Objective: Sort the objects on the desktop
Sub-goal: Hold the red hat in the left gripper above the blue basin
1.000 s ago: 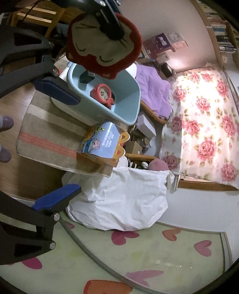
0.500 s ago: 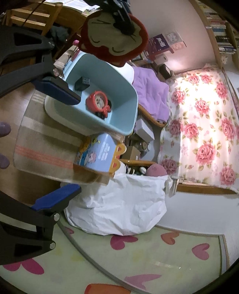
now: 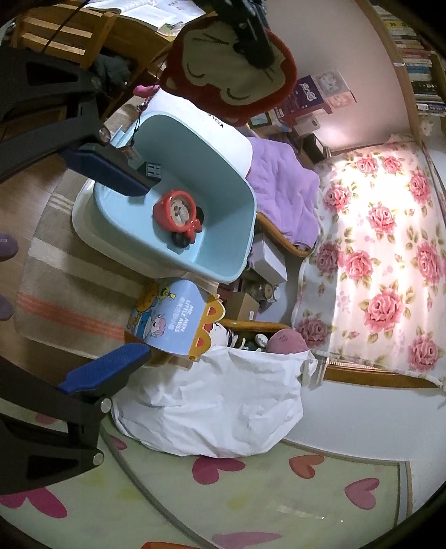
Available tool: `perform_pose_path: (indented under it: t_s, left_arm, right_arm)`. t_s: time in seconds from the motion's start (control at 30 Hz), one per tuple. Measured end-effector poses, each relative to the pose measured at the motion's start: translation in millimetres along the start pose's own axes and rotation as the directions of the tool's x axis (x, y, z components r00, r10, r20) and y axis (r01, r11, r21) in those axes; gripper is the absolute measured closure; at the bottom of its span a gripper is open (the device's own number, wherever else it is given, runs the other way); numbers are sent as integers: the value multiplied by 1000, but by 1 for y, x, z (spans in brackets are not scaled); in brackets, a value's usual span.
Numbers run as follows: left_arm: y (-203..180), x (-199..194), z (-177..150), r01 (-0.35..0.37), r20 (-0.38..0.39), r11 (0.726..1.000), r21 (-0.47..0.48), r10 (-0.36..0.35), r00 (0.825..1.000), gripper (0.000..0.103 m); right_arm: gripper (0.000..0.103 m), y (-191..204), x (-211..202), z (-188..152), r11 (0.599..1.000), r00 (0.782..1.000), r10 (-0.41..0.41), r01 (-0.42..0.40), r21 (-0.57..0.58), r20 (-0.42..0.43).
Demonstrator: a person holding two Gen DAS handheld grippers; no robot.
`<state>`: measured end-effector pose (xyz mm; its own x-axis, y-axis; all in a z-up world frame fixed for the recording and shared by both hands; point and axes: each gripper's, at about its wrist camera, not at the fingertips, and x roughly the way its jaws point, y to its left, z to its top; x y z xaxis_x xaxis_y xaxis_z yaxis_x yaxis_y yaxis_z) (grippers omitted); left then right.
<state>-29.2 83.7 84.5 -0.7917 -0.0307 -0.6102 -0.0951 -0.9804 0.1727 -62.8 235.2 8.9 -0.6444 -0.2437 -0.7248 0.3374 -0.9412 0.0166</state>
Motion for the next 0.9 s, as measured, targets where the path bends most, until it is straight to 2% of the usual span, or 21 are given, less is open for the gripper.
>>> perform_pose_path:
  t_s: [0.4, 0.63, 0.9]
  left_arm:
    - [6, 31, 11, 40, -40, 999, -6, -40, 998, 96]
    - [10, 69, 18, 52, -83, 999, 0, -52, 995, 96]
    - [19, 114, 22, 68, -130, 997, -38, -72, 989, 96]
  right_arm:
    - [12, -6, 6, 3, 999, 999, -37, 37, 19, -11]
    - [12, -11, 22, 2, 997, 996, -70, 71, 22, -46]
    - [12, -20, 47, 2, 994, 990, -99, 103, 37, -100]
